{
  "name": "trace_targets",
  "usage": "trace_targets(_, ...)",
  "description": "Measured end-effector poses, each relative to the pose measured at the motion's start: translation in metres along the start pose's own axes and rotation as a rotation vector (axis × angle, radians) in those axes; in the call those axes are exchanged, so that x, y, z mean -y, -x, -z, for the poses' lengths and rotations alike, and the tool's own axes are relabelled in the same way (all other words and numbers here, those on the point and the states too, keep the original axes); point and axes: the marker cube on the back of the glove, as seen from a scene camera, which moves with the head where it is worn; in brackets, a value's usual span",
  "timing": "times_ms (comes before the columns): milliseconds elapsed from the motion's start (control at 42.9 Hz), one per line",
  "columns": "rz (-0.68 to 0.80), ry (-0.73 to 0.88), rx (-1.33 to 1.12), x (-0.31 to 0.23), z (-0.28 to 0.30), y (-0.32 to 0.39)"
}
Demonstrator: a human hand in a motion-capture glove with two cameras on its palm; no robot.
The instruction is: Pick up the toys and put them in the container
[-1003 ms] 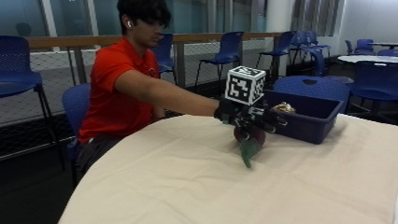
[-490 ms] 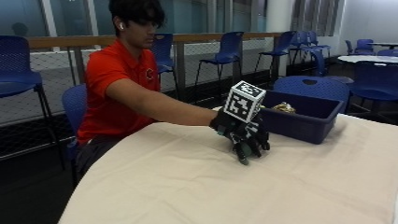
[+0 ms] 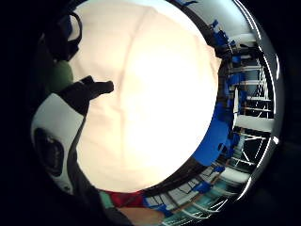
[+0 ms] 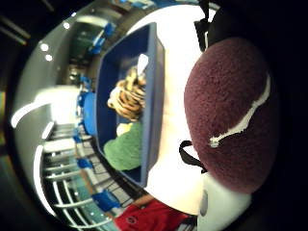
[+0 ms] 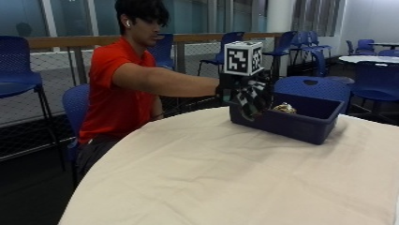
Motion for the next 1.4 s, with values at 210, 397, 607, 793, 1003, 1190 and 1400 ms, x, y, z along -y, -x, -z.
trace_targets(210,0.1,-0.088,-0.131,0.022,0.038,0.08)
trace_targets(397,0.329,-0.118,-0.07,0.022,0.079,0.172)
trace_targets(607,0.126,-0.11,-0.06,0.039,0.075,0.213)
trace_targets(793,0.286,-0.022,-0.048,0.022,0.048,0.207)
trace_targets(1003,0.21,-0.015,-0.03,0.001,0.037,0.156)
trace_targets(1190,0.14,0.023,-0.088,-0.038,0.002,0.096)
trace_targets(1400,0.097,0.08,0.019,-0.097,-0.056,0.039)
